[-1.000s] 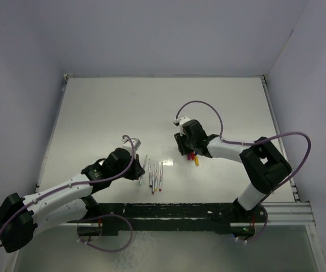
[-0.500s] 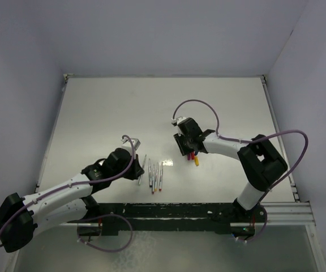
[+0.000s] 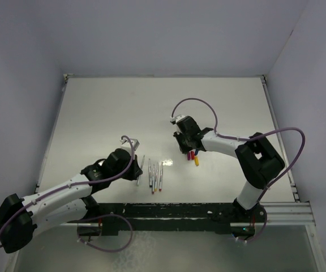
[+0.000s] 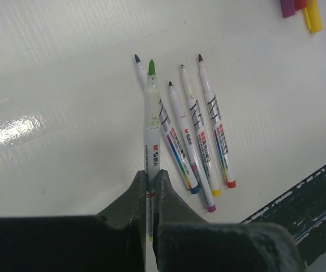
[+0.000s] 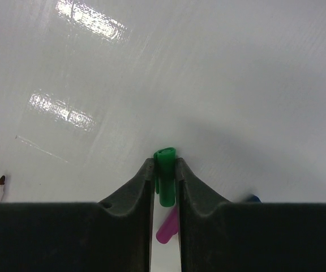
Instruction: Insert the pens into the pen caps
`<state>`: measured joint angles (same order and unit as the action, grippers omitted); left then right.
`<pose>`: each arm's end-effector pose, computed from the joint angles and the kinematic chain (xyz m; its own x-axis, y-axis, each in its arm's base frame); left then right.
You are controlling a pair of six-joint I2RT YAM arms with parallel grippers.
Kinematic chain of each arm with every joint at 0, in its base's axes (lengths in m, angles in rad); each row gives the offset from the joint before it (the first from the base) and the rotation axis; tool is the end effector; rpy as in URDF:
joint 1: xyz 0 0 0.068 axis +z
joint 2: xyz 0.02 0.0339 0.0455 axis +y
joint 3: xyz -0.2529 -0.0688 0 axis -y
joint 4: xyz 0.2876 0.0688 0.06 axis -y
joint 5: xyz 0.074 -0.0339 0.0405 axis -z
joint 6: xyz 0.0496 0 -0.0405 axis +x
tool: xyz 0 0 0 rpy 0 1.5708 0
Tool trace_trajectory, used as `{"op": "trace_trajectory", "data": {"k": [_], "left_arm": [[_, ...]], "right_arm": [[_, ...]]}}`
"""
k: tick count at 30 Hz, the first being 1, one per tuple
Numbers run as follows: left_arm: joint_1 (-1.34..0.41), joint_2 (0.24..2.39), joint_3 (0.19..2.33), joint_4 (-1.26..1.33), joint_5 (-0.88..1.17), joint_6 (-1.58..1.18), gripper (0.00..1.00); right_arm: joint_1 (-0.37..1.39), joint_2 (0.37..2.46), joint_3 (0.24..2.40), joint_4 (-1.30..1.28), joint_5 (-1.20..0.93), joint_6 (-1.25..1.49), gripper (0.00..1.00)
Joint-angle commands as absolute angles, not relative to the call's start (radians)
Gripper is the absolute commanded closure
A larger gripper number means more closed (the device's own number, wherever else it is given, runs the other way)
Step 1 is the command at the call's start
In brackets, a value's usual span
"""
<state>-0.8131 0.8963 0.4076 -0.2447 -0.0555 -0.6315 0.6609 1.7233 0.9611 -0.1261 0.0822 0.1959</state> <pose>0.1641 -0.1695 0.1463 -0.7828 -0.0303 -0.6215 0.2910 0.8651 -0.4086 0.3070 0.2336 0.1125 -0.7120 -0.3079 -0.6311 -0.4407 0.8956 0.0603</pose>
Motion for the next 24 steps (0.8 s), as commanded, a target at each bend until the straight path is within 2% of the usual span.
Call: {"op": "trace_trajectory", "data": {"k": [1, 5, 7, 10, 16, 24], "left_arm": [[-0.818, 0.884, 0.447, -0.232, -0.071, -0.616, 1.00], [-0.817, 0.885, 0.446, -0.231, -0.071, -0.616, 1.00], [-0.818, 0.886, 0.449, -0.230, -0.070, -0.617, 1.00], [-0.817, 0.884, 0.449, -0.232, -0.066, -0.618, 1.00], [-0.818, 0.876, 0.453, -0.224, -0.052, -0.600, 1.00], [-0.818, 0.875, 0.486, -0.128, -0.005, -0.555, 1.00]], "right_arm": [[0.668, 1.749, 0.928, -0.233, 0.039, 0.226, 0.80], [0.670, 1.746, 0.914, -0.234, 0.031, 0.230, 0.79], [0.671, 1.751, 0.915, -0.234, 0.014, 0.226, 0.85], [0.672, 1.755, 0.919, -0.235, 0.015, 0.230, 1.00], [0.672, 1.695, 0.953, -0.231, 0.017, 0.215, 1.00], [0.673, 1.487, 0.951, -0.145, 0.008, 0.159, 1.00]]}}
